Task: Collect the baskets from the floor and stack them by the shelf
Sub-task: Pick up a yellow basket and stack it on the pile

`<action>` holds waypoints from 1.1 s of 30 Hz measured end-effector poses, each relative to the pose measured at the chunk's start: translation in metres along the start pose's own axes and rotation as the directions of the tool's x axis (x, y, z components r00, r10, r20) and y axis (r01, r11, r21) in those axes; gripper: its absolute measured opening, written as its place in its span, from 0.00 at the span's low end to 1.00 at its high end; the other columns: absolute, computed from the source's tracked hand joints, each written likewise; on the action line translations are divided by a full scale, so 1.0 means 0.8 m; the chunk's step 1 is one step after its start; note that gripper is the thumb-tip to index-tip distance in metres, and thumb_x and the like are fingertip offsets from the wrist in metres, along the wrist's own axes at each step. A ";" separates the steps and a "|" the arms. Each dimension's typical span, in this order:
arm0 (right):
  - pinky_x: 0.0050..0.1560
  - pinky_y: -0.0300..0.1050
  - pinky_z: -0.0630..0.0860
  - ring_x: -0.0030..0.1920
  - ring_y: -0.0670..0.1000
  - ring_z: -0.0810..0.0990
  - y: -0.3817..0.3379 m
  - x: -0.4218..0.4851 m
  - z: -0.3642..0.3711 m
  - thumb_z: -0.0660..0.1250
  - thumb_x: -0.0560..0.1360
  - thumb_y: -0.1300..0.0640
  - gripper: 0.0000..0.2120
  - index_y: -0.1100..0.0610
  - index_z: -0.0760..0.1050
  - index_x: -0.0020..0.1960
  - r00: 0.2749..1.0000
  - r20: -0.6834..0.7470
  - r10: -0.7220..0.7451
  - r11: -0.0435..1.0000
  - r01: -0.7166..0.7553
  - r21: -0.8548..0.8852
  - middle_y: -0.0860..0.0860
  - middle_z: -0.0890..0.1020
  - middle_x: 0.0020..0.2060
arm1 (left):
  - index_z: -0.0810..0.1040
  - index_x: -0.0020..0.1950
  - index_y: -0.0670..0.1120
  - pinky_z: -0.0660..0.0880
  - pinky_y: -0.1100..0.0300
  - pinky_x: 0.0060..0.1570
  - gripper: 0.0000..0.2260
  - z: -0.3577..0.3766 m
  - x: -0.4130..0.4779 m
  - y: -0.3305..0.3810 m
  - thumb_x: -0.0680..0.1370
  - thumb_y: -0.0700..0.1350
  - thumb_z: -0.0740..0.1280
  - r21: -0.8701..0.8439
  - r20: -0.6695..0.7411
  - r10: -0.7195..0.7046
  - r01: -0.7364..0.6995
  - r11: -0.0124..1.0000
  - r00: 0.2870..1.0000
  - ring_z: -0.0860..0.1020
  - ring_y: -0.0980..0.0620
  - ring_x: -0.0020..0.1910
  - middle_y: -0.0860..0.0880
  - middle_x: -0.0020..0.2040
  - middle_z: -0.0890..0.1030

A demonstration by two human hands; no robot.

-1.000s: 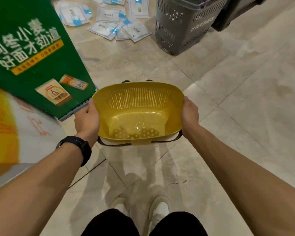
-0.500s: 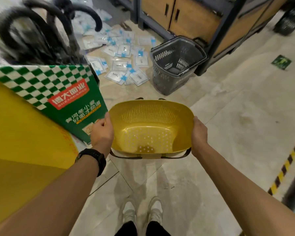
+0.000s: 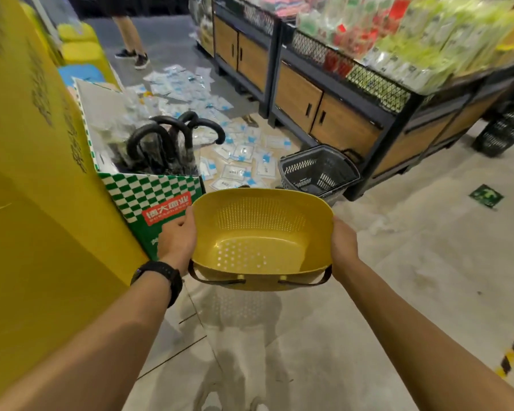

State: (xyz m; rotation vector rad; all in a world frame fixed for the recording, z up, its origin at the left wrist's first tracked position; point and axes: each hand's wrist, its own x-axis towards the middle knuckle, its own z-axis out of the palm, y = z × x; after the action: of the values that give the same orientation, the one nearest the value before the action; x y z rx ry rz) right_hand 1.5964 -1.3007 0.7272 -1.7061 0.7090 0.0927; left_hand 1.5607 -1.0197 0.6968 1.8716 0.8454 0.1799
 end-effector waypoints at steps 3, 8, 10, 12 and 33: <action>0.59 0.55 0.75 0.59 0.59 0.79 -0.011 -0.007 -0.008 0.54 0.83 0.46 0.19 0.55 0.77 0.63 0.998 0.055 0.009 1.000 -0.008 -0.008 0.56 0.81 0.57 | 0.64 0.28 0.50 0.62 0.55 0.37 0.26 -0.009 -0.019 0.007 0.81 0.64 0.56 -0.017 -0.075 -0.043 0.042 0.999 0.996 0.66 0.47 0.29 0.51 0.27 0.67; 0.57 0.55 0.75 0.58 0.57 0.79 -0.021 -0.020 -0.024 0.56 0.82 0.46 0.17 0.53 0.78 0.61 0.992 0.128 -0.005 1.000 0.006 -0.004 0.55 0.82 0.57 | 0.62 0.27 0.50 0.58 0.57 0.33 0.28 -0.024 -0.049 0.007 0.80 0.66 0.56 -0.078 -0.109 -0.067 0.058 0.995 0.992 0.63 0.48 0.27 0.55 0.22 0.64; 0.59 0.56 0.76 0.57 0.56 0.79 -0.027 -0.025 -0.023 0.56 0.82 0.46 0.13 0.51 0.77 0.54 0.988 0.156 -0.020 1.000 0.021 -0.004 0.54 0.81 0.55 | 0.61 0.26 0.50 0.55 0.57 0.31 0.28 -0.037 -0.062 0.005 0.81 0.65 0.56 -0.086 -0.137 -0.053 0.042 0.995 0.989 0.60 0.49 0.25 0.55 0.20 0.61; 0.62 0.57 0.75 0.56 0.55 0.78 -0.032 -0.037 -0.017 0.57 0.82 0.47 0.11 0.48 0.75 0.45 0.983 0.182 -0.036 0.999 0.038 -0.009 0.53 0.81 0.52 | 0.62 0.26 0.50 0.55 0.57 0.32 0.28 -0.055 -0.077 0.001 0.81 0.65 0.56 -0.104 -0.167 -0.064 0.047 0.993 0.984 0.60 0.49 0.26 0.54 0.21 0.61; 0.54 0.52 0.73 0.51 0.57 0.77 0.121 -0.464 0.260 0.53 0.84 0.49 0.14 0.54 0.76 0.54 0.576 0.815 -0.064 0.883 0.413 -0.223 0.56 0.80 0.48 | 0.75 0.37 0.41 0.75 0.47 0.49 0.28 -0.483 -0.336 -0.306 0.81 0.64 0.55 -0.356 -0.659 -0.491 0.338 0.871 0.570 0.79 0.35 0.46 0.39 0.39 0.79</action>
State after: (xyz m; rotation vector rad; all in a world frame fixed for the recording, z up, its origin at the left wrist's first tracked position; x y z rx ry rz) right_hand 1.3124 -0.9705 0.7461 -1.8785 -0.2618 0.8078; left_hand 1.0609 -0.8435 0.7314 1.3235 1.7448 0.7310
